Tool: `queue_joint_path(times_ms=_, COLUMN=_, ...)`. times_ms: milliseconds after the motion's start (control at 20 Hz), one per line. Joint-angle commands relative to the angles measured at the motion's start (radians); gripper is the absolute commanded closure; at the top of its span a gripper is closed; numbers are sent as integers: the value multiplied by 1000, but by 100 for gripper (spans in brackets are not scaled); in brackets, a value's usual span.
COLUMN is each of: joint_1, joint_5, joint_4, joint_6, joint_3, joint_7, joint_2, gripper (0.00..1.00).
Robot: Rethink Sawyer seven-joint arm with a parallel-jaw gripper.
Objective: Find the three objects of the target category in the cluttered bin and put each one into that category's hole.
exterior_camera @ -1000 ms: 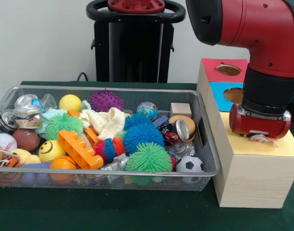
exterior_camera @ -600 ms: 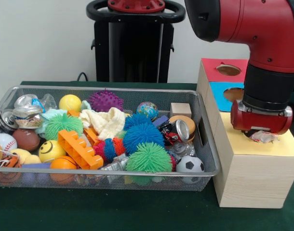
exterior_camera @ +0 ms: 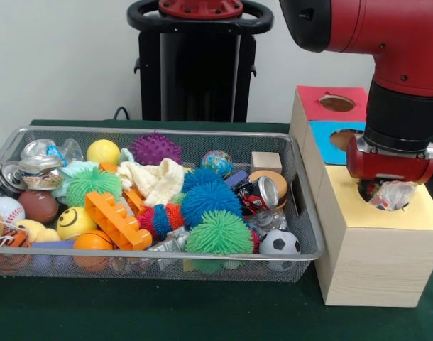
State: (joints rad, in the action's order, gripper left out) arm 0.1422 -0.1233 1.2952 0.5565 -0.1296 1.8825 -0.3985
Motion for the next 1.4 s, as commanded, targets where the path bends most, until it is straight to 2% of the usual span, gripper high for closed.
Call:
queue_joint_path(times_ms=50, joint_1=-30, joint_5=14, joint_4=73, joint_6=176, joint_3=61, joint_7=61, joint_2=-18, gripper=0)
queue_joint_path(times_ms=400, joint_1=-38, joint_5=9, joint_4=104, joint_6=226, joint_3=62, joint_7=55, joint_2=-57, gripper=0)
queue_joint_path(times_ms=600, joint_1=-36, joint_5=-2, joint_4=129, joint_6=213, joint_3=71, joint_7=63, joint_2=-95, gripper=0)
queue_joint_path(times_ms=800, joint_1=-27, joint_5=-7, joint_4=134, joint_6=245, joint_3=66, joint_7=68, joint_2=-144, gripper=0)
queue_joint_path(times_ms=1100, joint_1=-5, joint_5=21, joint_4=97, joint_6=340, joint_3=32, joint_7=56, joint_2=-208, gripper=0)
queue_joint_path(times_ms=1400, joint_1=-13, joint_5=25, joint_4=96, joint_6=327, joint_3=39, joint_7=48, joint_2=-206, gripper=0)
